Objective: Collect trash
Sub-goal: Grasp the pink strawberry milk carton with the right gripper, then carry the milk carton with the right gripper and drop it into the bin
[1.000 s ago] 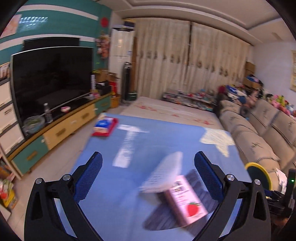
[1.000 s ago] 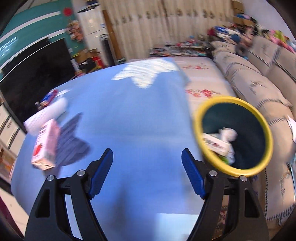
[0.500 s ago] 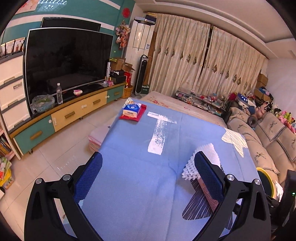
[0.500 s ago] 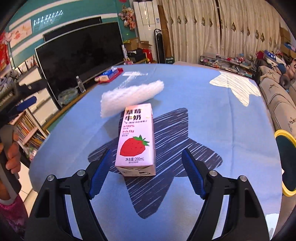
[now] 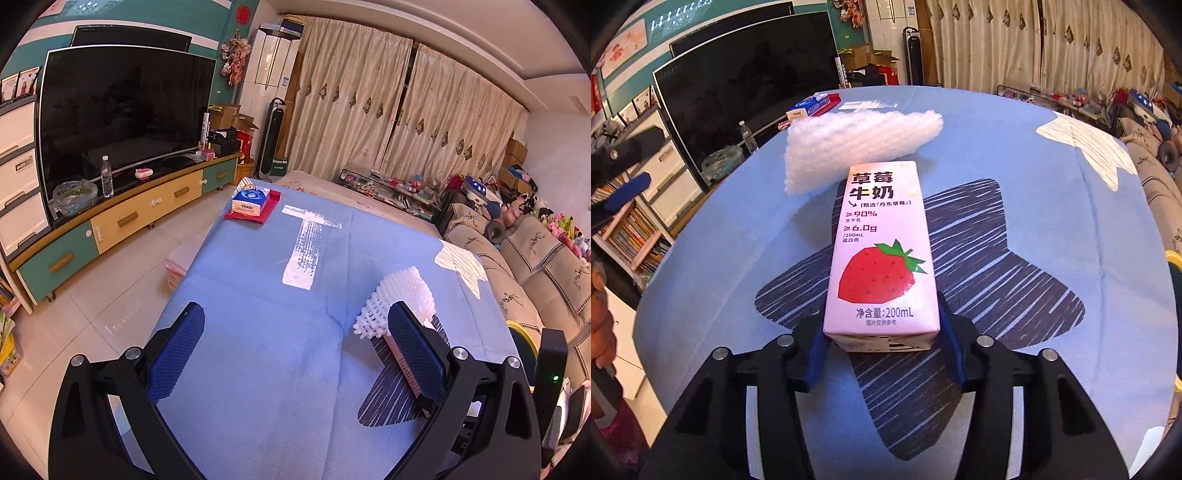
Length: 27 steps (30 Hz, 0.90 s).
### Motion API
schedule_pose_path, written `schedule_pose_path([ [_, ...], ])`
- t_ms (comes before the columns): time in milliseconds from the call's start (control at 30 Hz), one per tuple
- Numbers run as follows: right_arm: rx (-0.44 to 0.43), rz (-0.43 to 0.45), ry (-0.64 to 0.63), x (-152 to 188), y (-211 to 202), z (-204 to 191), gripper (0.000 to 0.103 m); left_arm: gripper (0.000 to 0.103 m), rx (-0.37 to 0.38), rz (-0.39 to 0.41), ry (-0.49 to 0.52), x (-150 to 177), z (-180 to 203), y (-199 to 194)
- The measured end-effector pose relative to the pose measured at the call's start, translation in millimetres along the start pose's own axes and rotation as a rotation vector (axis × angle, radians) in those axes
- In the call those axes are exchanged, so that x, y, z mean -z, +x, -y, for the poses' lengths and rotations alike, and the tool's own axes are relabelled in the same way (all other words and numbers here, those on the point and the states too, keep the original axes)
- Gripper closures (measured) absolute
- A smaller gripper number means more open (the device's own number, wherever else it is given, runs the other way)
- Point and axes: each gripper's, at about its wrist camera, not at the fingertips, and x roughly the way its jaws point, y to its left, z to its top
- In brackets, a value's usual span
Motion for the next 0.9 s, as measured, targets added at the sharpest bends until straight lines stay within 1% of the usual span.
schedule_pose_path([
  [200, -0.026, 0.015, -0.01, 9, -22, 4, 0.055, 0.005, -0.002, -0.01, 0.02, 3, 9, 3],
  [367, -0.004, 0.034, 0.008, 19, -41, 16, 0.055, 0.005, 0.003, -0.02, 0.038, 5, 18, 5],
  [600, 0.054, 0.07, 0.113, 32, -64, 57, 0.055, 0.005, 0.014, -0.032, 0.074, 6, 33, 7],
  [900, 0.092, 0.125, 0.193, 38, -84, 97, 0.055, 0.005, 0.018, -0.045, 0.122, 8, 53, 8],
])
